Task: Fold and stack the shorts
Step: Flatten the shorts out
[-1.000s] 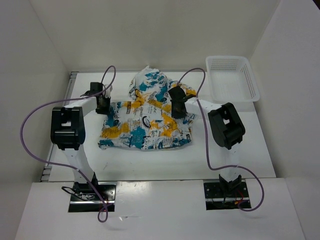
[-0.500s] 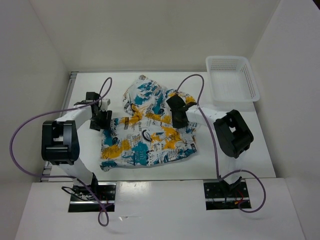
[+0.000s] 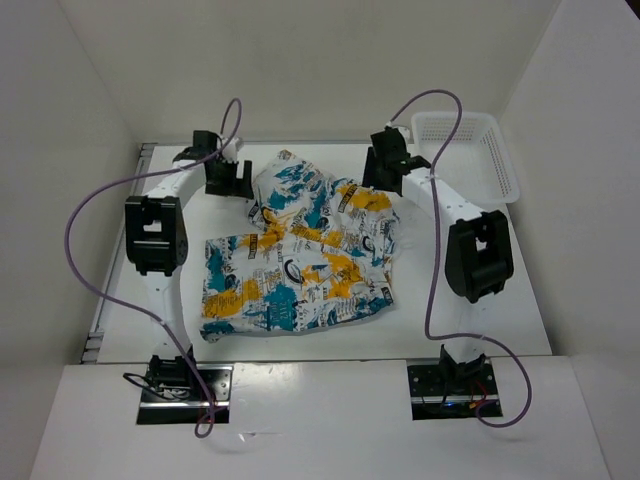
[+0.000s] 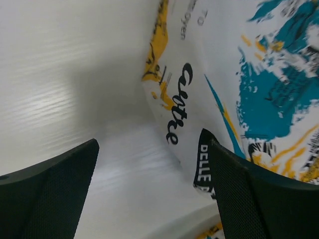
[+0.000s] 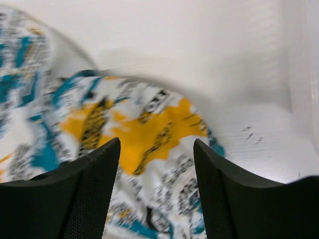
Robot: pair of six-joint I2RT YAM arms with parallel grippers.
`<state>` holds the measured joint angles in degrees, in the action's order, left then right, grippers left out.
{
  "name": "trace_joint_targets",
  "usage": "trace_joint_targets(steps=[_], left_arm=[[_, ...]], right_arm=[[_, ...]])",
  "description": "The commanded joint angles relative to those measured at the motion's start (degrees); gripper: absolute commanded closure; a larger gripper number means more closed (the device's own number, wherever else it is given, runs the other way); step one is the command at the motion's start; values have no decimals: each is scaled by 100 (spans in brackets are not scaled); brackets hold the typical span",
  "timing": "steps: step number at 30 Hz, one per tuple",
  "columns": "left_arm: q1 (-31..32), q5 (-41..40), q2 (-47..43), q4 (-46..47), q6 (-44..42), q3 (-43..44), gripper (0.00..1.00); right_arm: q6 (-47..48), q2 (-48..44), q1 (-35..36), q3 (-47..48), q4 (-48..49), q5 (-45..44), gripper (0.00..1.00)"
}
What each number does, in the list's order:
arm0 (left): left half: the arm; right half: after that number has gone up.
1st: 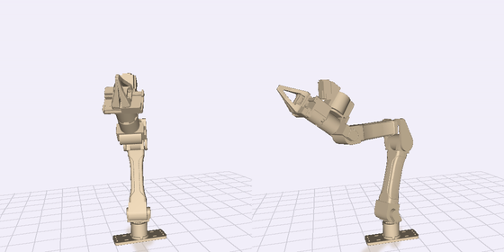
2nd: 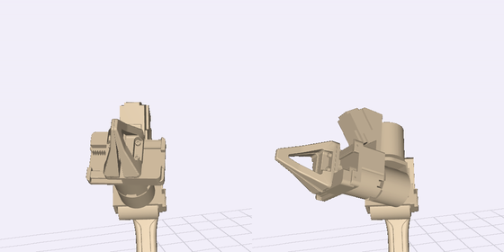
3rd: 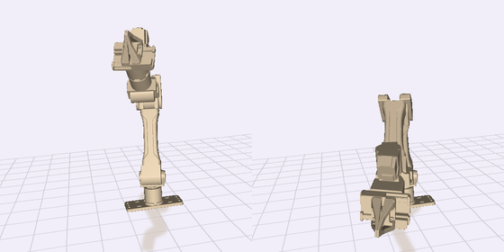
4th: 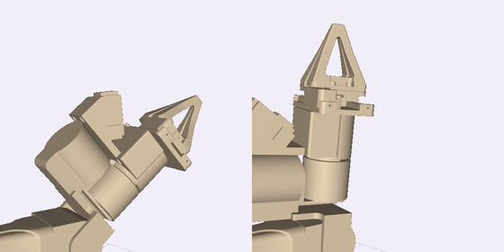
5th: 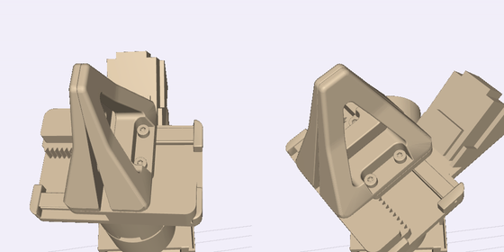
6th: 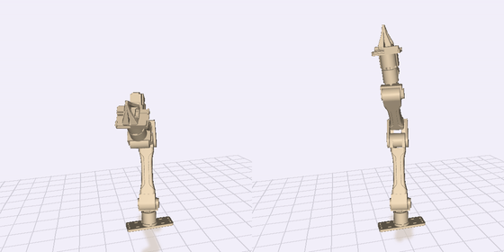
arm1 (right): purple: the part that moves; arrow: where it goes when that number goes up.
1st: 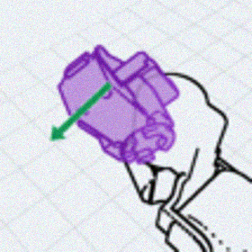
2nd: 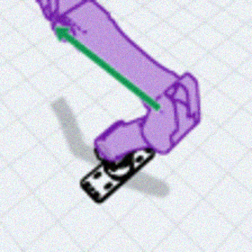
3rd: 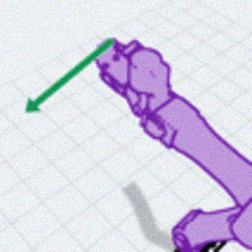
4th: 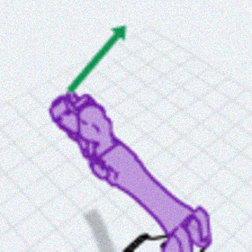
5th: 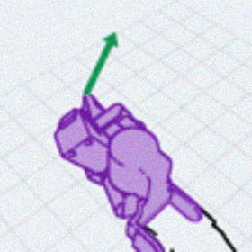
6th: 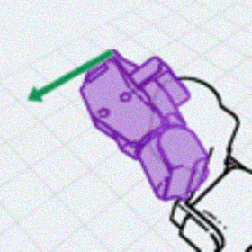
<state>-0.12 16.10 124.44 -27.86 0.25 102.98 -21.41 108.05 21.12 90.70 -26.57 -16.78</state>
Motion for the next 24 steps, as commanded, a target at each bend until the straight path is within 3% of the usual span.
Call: trace_joint_targets(steps=[1,8,11,12,14,15,16,19,20,24], left_arm=[[249,25,404,-36,-25,327,4],[592,-54,766,70,-25,319,6],[645,95,915,70,-25,267,20],[645,95,967,70,-25,214,32],[645,174,1020,70,-25,214,42],[645,235,1021,70,-25,162,47],[645,236,1021,70,-25,109,63],[523,34,705,70,-25,-110,95],[470,-36,382,131,-25,-364,100],[346,-535,-595,-26,-25,-1050,100]], right_arm=[[145,532,-100,168,-121,77,34],[155,989,-153,168,-111,131,31],[40,1209,-205,168,-243,131,31],[40,1340,-205,168,-322,131,31],[-12,1394,-205,168,-323,252,32],[-12,1473,-205,168,-323,306,35],[-12,1473,-205,89,-323,306,39],[-12,1404,-205,-130,-253,394,57],[-12,1403,-205,-183,-252,394,63],[-12,1192,-83,-429,-200,262,87]])
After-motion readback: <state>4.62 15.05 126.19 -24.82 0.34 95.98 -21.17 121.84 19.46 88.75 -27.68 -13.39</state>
